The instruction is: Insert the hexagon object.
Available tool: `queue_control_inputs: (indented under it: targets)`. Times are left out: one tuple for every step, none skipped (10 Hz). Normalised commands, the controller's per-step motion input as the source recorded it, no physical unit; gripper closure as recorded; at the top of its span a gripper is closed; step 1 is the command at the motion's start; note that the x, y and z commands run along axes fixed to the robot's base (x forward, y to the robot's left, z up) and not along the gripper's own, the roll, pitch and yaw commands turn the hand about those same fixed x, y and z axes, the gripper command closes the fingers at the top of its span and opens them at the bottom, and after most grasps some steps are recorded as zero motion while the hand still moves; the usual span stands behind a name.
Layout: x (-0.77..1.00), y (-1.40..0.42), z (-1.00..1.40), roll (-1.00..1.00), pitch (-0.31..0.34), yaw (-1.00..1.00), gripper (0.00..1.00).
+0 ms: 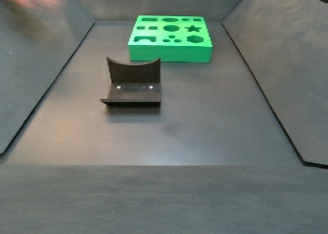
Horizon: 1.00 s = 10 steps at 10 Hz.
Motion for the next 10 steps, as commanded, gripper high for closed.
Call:
queue_control_inputs:
  targets:
    - [0.00,0.05,-0.07,0.00,0.000,0.00,1.00]
    - [0.00,0.00,-0.03,0.02,0.020,0.00,1.00]
    - [-0.06,0.11,-0.19,0.13,0.039,0.00,1.00]
    - [-0.67,0.24,-0.65,0.19,0.001,0.00,1.00]
    - [-0.86,0.29,-0.96,0.04,0.000,0.00,1.00]
    - [-0.88,0.31,-1.00,0.00,-0.044,0.00,1.00]
    - [-0.81,0.30,-1.00,0.00,-0.047,0.00,1.00]
    - [-0.45,0.36,-1.00,0.02,-0.029,-0.04,1.00]
    - [-0.06,0.23,-0.99,0.13,0.000,-0.06,1.00]
    - [0.00,0.15,-0.81,0.23,0.004,0.00,1.00]
